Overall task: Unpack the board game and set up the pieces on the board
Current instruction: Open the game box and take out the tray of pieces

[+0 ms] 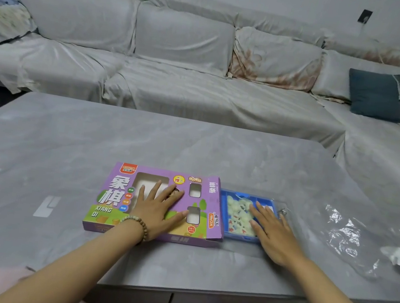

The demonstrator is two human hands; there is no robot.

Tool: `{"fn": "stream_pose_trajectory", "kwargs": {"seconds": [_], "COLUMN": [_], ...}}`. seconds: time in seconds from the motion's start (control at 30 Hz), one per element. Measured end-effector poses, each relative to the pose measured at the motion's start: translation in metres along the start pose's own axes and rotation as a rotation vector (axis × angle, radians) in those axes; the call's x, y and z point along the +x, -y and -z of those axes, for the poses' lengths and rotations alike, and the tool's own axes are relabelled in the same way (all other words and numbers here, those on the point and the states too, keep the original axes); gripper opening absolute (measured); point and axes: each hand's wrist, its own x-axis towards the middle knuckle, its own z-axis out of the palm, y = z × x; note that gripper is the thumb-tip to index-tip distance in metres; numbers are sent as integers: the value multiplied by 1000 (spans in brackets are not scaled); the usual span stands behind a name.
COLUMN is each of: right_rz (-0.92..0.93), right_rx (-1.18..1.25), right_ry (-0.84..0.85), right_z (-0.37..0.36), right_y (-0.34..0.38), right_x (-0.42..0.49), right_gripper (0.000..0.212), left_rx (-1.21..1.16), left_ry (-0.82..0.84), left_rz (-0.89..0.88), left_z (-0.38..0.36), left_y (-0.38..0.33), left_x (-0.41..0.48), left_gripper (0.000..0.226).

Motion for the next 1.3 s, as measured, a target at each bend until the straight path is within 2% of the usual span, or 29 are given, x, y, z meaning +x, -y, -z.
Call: {"fn": "stream_pose_trajectory", "kwargs": {"seconds": [0.1, 0.2, 0.27, 0.33, 0.47, 0.67, 0.8, 0.9, 0.97, 1.03, 1.17, 1.3], "right_rz": [-12, 90, 161, 155, 139, 142, 123, 74, 31, -24, -56, -38], "right_rx": [37, 188, 255, 286, 217, 162, 252, 655, 945, 1107, 1255, 1081], "right_ry": [-21, -85, -62, -13, 2, 71, 113, 95, 39, -41, -138, -331], "right_z": [5, 4, 0, -6, -13, -18, -16, -10, -4, 5, 36, 79], "right_y": [0, 32, 62, 85, 115, 156, 180, 186, 182, 173, 147, 114], "right_x": [-7, -11, -9, -5, 1, 8, 19, 28, 37, 50, 82, 102], "right_gripper": [51, 52, 55, 58, 64, 68, 62, 40, 48, 60, 59, 41], "left_rx": [3, 11, 23, 67, 25, -117, -356, -594, -770, -954, -1224, -1415], "left_ry": [-28, -90, -89, -66, -53, -153, -233, -335, -392, -451, -406, -370], "left_rz": [15, 107, 198, 288, 442, 603, 613, 570, 531, 511, 564, 521], "left_z": [5, 9, 13, 18, 25, 35, 46, 59, 68, 75, 86, 92], "left_y": [-1, 10, 25, 44, 74, 108, 123, 130, 130, 125, 107, 72], "left_x": [-4, -12, -18, -24, -38, -51, -55, -53, -49, -39, -1, 54], "left_gripper": [122, 122, 120, 115, 99, 101, 95, 86, 83, 79, 68, 60]}}
